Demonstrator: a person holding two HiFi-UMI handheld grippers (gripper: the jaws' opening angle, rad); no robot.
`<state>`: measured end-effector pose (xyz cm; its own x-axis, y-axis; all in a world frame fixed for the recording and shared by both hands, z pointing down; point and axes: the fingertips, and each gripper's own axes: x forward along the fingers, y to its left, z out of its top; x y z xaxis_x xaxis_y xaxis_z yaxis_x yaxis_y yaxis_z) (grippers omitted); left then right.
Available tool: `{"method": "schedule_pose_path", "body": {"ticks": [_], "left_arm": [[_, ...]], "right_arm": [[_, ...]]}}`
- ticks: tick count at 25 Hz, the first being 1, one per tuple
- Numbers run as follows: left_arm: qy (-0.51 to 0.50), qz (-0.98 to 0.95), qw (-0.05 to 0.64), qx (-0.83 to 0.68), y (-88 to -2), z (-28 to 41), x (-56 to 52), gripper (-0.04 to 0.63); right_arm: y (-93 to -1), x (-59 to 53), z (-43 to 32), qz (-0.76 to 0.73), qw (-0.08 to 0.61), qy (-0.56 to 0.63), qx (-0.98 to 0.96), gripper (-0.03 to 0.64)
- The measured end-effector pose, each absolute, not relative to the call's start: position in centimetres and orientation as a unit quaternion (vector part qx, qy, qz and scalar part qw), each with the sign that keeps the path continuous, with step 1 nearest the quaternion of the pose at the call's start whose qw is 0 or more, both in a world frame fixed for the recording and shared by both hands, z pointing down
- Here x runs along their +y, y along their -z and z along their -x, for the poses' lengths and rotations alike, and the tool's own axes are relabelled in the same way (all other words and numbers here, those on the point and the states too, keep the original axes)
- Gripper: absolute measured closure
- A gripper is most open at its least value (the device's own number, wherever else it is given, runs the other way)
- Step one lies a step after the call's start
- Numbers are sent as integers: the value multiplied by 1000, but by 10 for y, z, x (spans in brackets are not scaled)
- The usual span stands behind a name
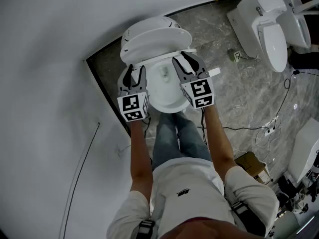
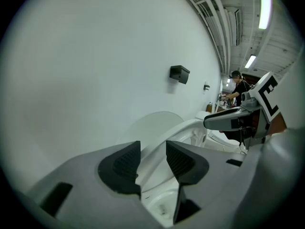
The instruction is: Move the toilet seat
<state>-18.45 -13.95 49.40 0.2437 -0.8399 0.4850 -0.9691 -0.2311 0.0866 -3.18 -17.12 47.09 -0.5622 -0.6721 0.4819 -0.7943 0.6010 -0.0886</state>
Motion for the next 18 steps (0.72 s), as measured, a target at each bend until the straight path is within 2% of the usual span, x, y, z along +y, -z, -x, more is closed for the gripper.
{"method": "schedule_pose_path", "body": {"ticks": [18], "left_arm": [[-176,-760,177,-600,-491,191,-168,408]], "right_arm": [[-463,-201,43,-425,199,-130,-874,466]]}}
